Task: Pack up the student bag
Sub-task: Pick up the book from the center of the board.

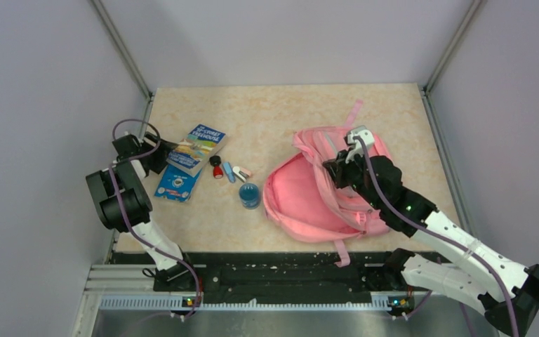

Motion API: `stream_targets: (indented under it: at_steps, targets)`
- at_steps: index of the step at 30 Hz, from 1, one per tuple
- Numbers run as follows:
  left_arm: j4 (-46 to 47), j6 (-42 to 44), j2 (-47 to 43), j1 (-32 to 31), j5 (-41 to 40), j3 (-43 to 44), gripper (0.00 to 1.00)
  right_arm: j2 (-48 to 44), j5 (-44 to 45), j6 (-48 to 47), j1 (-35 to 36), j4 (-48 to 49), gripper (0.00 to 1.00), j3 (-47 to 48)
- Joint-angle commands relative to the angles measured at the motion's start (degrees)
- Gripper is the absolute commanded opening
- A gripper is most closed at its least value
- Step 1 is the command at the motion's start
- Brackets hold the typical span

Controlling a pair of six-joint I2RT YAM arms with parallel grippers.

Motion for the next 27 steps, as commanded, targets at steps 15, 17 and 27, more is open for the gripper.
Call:
stream_targets:
  at_steps: [15,17,27]
  targets:
    - [12.36,-7.79,4.9,0.31,7.48,0.67,0.5,1.0,0.63,-0.28,0.0,7.95,0.0,5.85]
    - [13.51,-8.54,4.12,0.31,7.53,-0.23,0.48,1.28,0.82,-0.5,-0.01,7.56,0.0,6.15]
    - [18.55,-11.41,-2.54,0.4,7.27,-4.41,0.0,1.38,1.95,-1.0,0.01,6.83,0.0,6.41]
